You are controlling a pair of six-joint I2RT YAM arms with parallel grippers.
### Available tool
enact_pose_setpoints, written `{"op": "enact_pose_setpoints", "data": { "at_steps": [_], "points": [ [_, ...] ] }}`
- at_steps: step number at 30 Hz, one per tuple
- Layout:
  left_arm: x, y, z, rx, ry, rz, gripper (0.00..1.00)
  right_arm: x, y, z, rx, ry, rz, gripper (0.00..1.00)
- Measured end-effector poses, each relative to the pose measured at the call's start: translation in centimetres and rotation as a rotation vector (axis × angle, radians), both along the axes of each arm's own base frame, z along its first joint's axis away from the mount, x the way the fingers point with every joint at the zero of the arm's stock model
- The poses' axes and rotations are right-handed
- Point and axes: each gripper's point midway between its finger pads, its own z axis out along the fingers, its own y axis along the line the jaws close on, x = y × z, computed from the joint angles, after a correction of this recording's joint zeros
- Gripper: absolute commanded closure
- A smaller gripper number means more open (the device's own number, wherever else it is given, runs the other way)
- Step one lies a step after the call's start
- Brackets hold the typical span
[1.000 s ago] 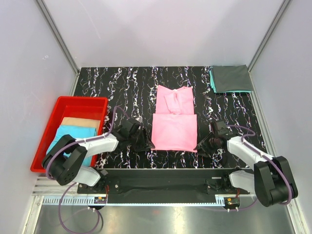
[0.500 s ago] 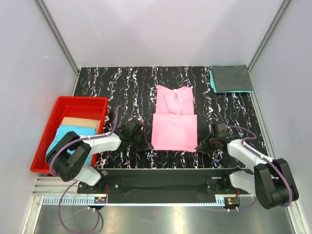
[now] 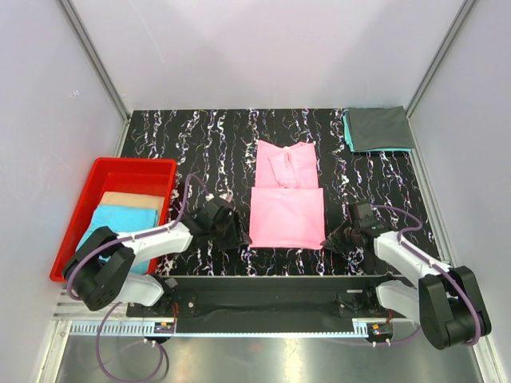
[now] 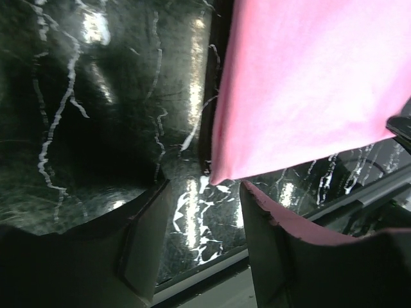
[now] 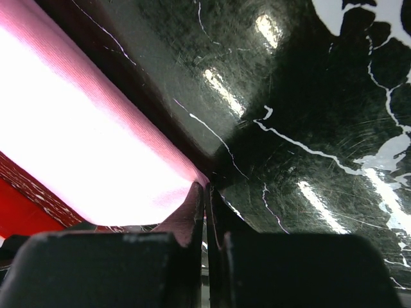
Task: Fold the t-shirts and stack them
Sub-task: Fold the tshirt
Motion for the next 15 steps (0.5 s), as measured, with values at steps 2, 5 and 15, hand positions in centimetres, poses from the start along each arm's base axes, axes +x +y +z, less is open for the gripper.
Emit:
{"op": "enact_pose_setpoints", "data": {
  "at_steps": [2, 5, 15],
  "points": [
    [-0.1, -0.5, 0.1, -0.022, -0.001, -0.002, 0.44, 0.0, 0.0, 0.0, 0.001, -0.005, 0.001, 1.0],
    [-0.4, -1.5, 0.1, -0.051, 0.001, -0.005, 0.44, 0.0, 0.0, 0.0, 0.001, -0.009, 0.002, 1.0],
    [-0.2, -3.4, -0.9, -0.062, 0.027, -0.001, 1.0, -0.1, 0.0, 0.1, 0.001, -0.023, 0.015, 1.0]
  ]
}}
